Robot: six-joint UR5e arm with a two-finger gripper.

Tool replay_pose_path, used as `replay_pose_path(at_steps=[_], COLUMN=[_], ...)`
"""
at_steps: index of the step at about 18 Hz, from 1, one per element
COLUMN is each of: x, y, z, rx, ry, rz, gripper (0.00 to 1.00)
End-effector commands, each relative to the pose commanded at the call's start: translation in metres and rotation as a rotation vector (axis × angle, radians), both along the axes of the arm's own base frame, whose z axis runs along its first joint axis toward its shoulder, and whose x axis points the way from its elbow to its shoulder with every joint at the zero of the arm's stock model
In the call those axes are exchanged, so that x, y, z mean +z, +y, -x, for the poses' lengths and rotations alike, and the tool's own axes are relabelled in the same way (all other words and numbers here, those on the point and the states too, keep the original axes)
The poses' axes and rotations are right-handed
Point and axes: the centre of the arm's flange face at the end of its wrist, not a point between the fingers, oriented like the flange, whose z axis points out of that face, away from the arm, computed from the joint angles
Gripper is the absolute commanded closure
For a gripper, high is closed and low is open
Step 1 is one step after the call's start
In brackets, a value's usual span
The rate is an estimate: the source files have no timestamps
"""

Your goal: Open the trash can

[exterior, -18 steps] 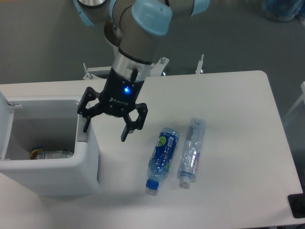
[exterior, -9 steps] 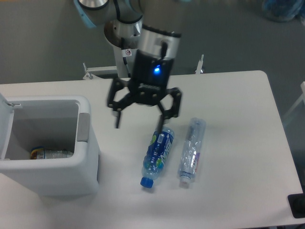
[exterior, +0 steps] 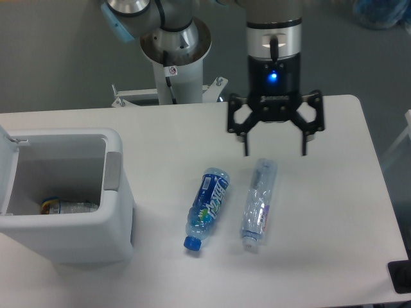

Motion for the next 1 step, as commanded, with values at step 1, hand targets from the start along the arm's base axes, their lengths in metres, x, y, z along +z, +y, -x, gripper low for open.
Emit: replay_pose_path(at_steps=[1], x=[-0.0007], y=[-0.0033], z=[-0.0006], rx=[-0.013], ry=[0.002], rz=[0.01], gripper=[0.0])
